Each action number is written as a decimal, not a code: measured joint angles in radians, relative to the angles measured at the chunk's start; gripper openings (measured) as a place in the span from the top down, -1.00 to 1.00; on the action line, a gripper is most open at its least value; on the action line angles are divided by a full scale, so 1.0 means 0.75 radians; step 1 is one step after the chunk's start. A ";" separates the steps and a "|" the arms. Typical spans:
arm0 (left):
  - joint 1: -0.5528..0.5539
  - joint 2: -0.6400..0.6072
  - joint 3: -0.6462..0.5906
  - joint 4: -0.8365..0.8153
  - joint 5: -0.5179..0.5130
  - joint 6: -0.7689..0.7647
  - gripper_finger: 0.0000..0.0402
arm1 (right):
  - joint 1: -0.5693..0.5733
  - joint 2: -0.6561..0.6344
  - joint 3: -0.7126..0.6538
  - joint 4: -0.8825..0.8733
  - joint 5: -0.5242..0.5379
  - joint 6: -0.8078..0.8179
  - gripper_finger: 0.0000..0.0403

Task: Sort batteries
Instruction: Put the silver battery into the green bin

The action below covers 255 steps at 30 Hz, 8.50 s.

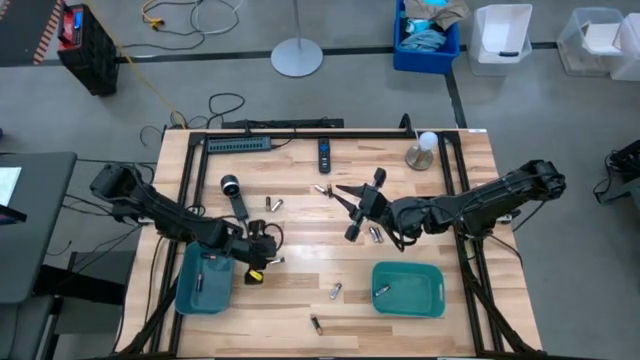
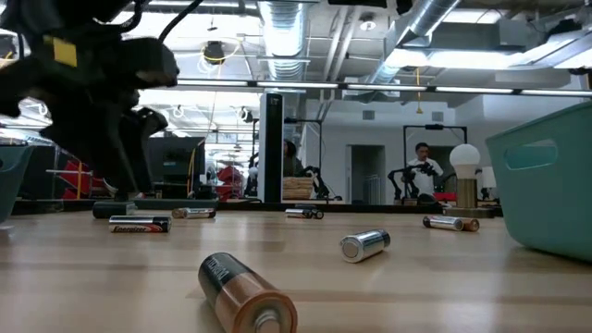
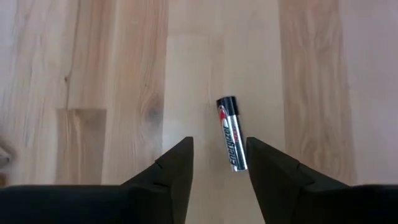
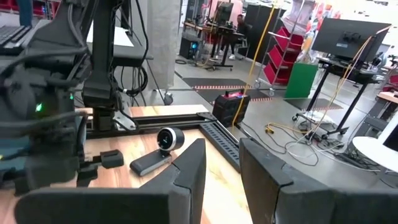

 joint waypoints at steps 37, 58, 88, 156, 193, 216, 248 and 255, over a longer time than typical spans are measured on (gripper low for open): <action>-0.045 0.207 -0.005 0.112 -0.027 -0.224 0.44 | 0.032 -0.029 0.001 0.047 -0.001 -0.067 0.44; -0.035 0.212 -0.002 0.301 -0.092 -0.073 0.80 | 0.135 -0.075 0.002 0.093 0.011 -0.197 0.44; 0.247 0.733 0.649 1.072 0.367 0.310 0.80 | 0.364 -0.501 0.002 0.056 0.130 -0.424 0.44; -0.044 0.401 0.575 0.180 -0.313 0.114 0.11 | 0.450 -0.125 0.001 -0.352 0.055 0.098 0.44; -0.060 -0.438 -0.122 0.696 -0.341 0.175 0.18 | 0.261 1.109 1.077 -1.695 -0.789 0.214 0.09; -0.061 -0.437 -0.122 0.690 -0.341 0.176 0.18 | 0.299 1.171 1.075 -1.644 -0.821 0.246 0.10; -0.079 -0.437 -0.122 0.673 -0.341 0.174 0.18 | 0.233 1.164 1.027 -1.658 -0.854 0.525 0.03; -0.079 -0.437 -0.122 0.667 -0.341 0.172 0.18 | 0.222 1.145 1.026 -1.656 -0.806 0.574 -0.14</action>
